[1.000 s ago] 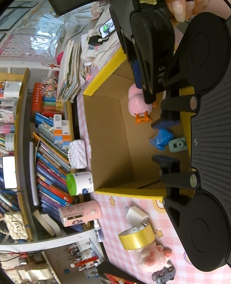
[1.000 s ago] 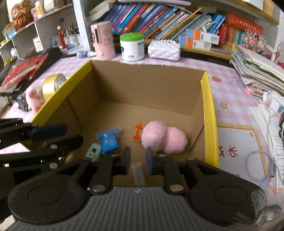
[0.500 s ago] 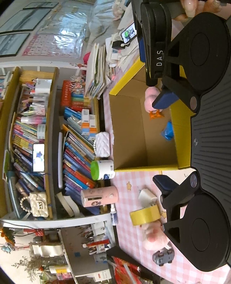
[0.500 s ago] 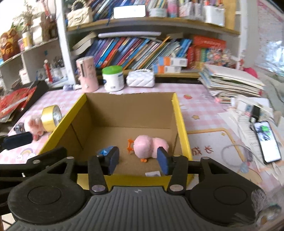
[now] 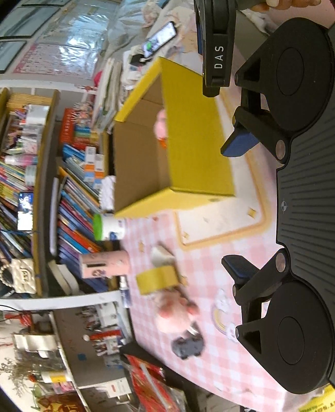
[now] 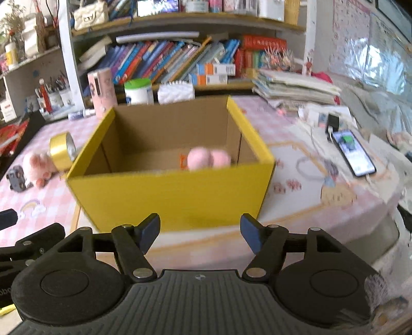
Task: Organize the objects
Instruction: 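Withdraw both tools from the box toward the grey car and yellow tape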
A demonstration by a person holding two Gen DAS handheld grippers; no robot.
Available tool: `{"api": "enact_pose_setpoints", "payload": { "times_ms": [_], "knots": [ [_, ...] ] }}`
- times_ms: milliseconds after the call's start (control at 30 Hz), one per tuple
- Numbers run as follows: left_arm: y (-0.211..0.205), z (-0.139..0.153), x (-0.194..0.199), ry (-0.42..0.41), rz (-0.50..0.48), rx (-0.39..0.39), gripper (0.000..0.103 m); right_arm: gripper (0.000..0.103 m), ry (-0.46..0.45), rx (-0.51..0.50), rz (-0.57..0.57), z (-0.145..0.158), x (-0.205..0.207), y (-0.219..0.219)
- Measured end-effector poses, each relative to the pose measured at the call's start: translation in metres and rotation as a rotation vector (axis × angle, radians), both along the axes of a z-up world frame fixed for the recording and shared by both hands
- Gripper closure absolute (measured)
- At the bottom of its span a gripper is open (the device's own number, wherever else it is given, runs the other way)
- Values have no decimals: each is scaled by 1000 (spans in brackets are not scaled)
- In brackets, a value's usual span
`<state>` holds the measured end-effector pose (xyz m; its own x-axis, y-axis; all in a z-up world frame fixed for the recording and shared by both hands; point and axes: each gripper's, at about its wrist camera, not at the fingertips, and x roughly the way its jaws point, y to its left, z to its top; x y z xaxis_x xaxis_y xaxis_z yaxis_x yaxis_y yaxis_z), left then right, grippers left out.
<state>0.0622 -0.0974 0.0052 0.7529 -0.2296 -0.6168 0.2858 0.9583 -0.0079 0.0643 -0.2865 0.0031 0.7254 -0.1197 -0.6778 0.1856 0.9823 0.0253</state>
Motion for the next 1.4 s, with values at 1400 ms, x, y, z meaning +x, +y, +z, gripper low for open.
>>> {"api": "enact_pose_setpoints", "payload": {
  "times_ms": [1400],
  "knots": [
    [179, -8, -72, 66, 260, 10, 13, 23, 73, 33, 310, -15, -43, 200]
  ]
}}
